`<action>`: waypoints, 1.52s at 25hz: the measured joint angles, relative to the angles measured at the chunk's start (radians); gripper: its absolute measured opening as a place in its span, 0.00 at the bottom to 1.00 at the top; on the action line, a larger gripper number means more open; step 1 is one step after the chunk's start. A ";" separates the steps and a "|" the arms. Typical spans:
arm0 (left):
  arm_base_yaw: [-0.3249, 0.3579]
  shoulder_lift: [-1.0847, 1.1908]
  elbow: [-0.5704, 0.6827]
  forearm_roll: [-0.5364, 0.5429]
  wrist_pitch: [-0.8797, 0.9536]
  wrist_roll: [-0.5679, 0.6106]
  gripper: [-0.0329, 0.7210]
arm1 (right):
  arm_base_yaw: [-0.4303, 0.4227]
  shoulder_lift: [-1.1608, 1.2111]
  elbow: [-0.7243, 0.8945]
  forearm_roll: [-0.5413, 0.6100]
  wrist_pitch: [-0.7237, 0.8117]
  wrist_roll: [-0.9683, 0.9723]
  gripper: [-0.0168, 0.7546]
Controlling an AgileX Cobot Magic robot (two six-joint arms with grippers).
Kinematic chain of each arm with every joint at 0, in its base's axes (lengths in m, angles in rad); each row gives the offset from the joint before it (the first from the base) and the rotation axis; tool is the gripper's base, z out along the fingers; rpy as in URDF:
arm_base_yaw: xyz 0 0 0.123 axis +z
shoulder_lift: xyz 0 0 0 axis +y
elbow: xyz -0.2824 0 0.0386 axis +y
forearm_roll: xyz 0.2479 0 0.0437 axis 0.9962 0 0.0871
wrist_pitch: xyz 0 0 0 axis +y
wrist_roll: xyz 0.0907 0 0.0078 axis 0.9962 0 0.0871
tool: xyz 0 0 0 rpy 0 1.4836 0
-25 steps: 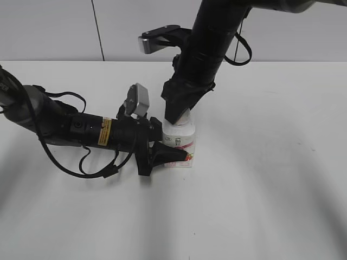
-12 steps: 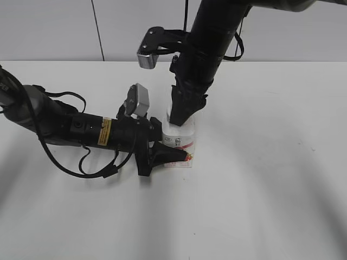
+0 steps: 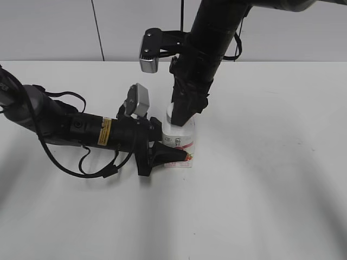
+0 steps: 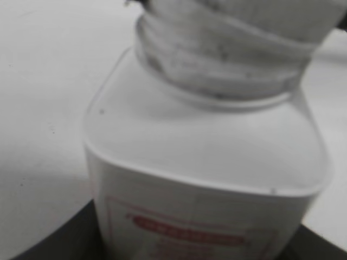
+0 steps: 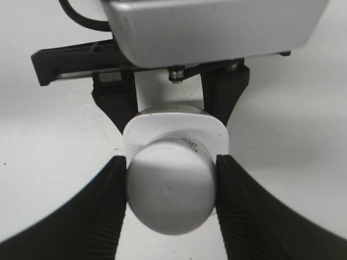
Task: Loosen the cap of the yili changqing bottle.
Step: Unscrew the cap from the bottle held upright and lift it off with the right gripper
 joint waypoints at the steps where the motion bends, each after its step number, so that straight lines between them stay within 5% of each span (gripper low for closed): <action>1: 0.000 0.000 0.000 0.000 0.000 0.000 0.56 | 0.000 0.000 0.000 0.000 0.000 0.000 0.53; 22: 0.000 0.000 -0.002 0.002 0.000 0.000 0.56 | 0.000 0.000 0.000 0.001 0.000 -0.002 0.54; 38: 0.000 0.000 -0.002 0.002 -0.001 -0.002 0.56 | 0.000 -0.003 0.000 0.008 -0.004 -0.002 0.74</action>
